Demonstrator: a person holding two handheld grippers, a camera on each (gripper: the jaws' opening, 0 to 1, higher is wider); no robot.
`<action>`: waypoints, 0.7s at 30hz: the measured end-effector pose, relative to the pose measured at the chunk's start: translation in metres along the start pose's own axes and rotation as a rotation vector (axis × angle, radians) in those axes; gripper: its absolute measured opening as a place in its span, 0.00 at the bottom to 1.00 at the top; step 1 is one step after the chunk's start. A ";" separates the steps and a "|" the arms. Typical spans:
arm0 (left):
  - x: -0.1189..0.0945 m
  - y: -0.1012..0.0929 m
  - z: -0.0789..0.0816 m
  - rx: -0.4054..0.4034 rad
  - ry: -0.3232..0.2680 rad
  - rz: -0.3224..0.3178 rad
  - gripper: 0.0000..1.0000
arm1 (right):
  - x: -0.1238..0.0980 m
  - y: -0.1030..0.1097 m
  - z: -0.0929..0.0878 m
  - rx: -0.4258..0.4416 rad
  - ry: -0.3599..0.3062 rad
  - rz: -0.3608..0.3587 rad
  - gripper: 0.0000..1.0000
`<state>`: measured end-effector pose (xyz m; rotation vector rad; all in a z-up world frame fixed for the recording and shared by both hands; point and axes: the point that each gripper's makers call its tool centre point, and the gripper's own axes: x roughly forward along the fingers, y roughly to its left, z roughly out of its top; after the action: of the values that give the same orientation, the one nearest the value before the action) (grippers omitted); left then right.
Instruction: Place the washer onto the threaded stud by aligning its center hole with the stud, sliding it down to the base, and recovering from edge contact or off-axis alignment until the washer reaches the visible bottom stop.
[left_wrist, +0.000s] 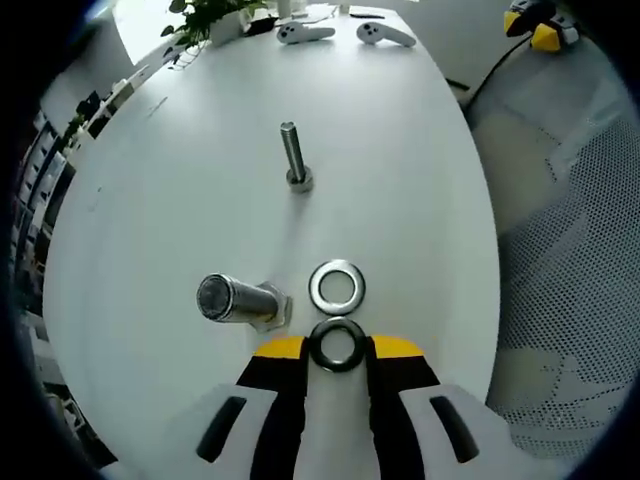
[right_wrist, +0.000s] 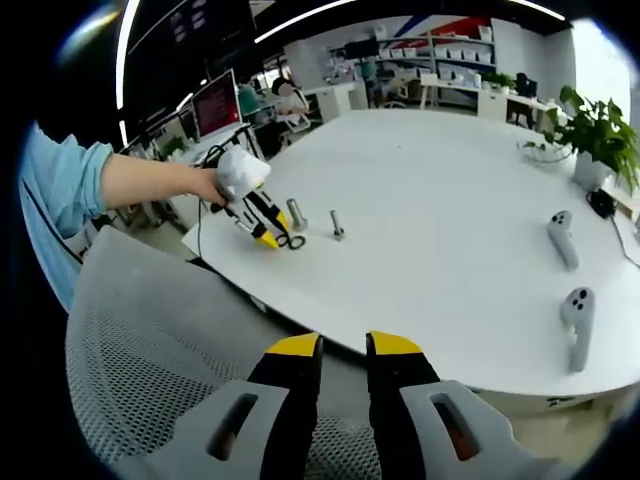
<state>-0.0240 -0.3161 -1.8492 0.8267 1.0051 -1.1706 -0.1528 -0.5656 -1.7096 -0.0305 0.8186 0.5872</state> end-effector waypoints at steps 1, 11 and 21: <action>0.001 0.000 0.000 0.000 0.001 0.002 0.21 | 0.000 0.000 0.000 0.002 -0.002 -0.001 0.20; 0.000 0.002 0.002 0.007 0.000 0.064 0.20 | 0.000 0.001 0.000 0.002 -0.004 0.004 0.20; 0.001 0.010 0.006 -0.027 -0.019 0.079 0.20 | 0.000 0.001 0.000 0.003 -0.006 0.006 0.20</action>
<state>-0.0133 -0.3203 -1.8476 0.8249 0.9625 -1.0938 -0.1534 -0.5646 -1.7088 -0.0237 0.8138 0.5920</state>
